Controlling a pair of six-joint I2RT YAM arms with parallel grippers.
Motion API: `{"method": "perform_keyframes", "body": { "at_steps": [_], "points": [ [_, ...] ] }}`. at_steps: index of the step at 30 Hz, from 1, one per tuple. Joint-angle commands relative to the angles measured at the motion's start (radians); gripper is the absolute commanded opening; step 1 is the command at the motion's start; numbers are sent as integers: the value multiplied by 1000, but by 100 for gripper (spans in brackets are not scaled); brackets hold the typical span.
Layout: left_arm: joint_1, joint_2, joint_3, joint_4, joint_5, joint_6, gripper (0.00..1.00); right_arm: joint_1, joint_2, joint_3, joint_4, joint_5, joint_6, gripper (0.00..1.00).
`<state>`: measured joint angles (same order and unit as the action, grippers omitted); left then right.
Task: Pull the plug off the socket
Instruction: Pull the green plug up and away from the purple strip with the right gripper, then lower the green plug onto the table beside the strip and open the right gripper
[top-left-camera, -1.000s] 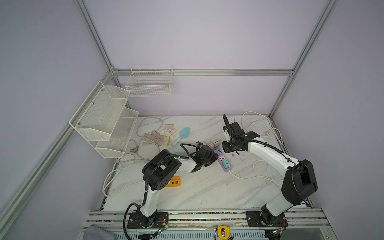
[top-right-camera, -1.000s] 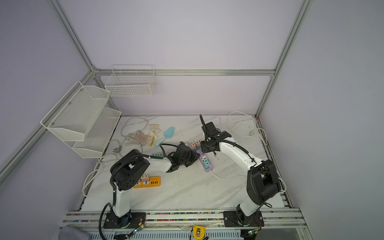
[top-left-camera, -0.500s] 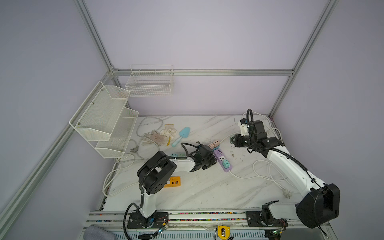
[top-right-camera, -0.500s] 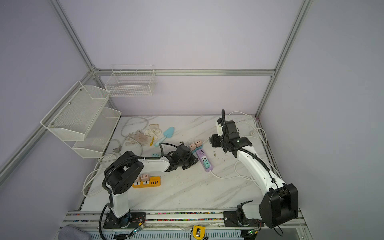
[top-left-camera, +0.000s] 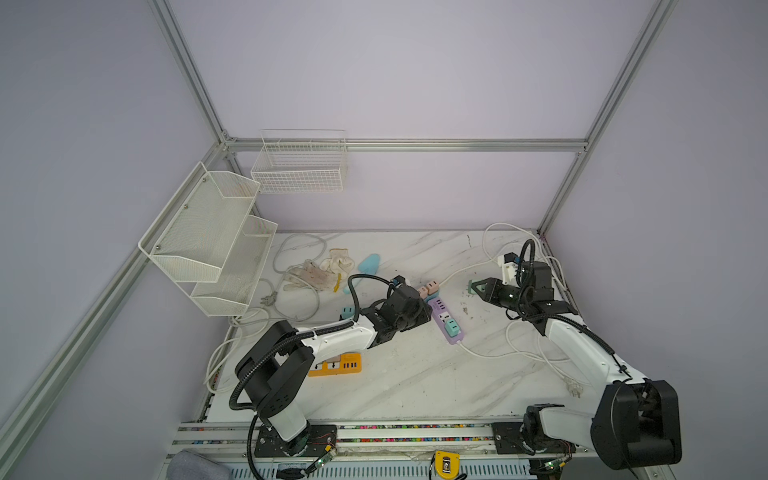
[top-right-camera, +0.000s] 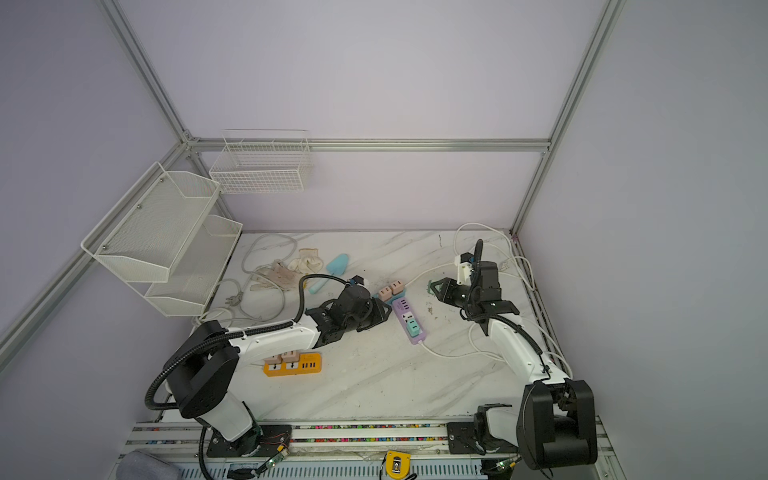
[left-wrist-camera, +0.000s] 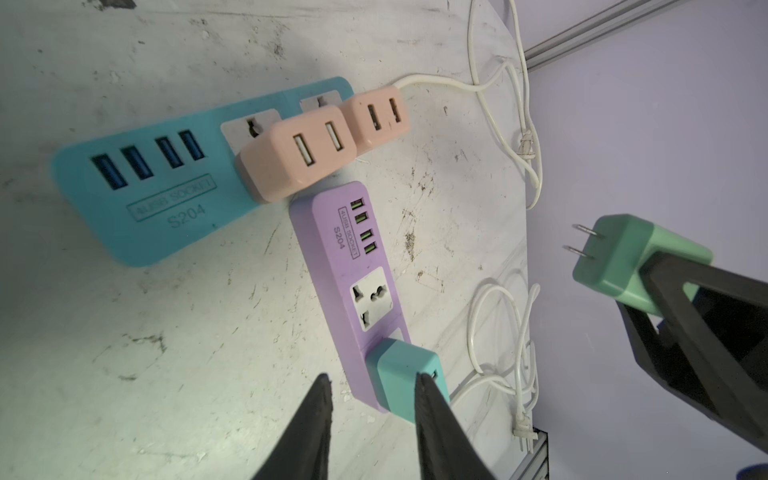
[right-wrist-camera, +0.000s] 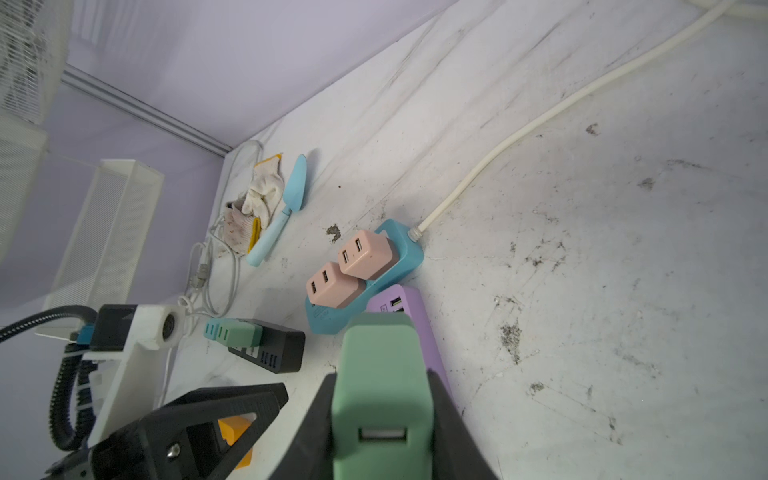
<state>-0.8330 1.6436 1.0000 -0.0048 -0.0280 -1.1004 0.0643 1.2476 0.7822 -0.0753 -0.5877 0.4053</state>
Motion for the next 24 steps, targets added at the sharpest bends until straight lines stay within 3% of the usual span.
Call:
{"method": "perform_keyframes", "body": {
  "at_steps": [1, 12, 19, 24],
  "points": [
    [-8, -70, -68, -12, -30, 78, 36, -43, -20, -85, 191, -113, 93, 9],
    [-6, -175, -92, -110, -72, 198, 47, -67, 29, -224, 363, -68, 183, 11],
    [-6, -182, -102, -75, -1, 208, 50, -79, 107, -269, 491, -64, 234, 11],
    [-4, -173, -110, -81, -13, 210, 52, -83, 160, -279, 522, -36, 240, 11]
  ]
}}
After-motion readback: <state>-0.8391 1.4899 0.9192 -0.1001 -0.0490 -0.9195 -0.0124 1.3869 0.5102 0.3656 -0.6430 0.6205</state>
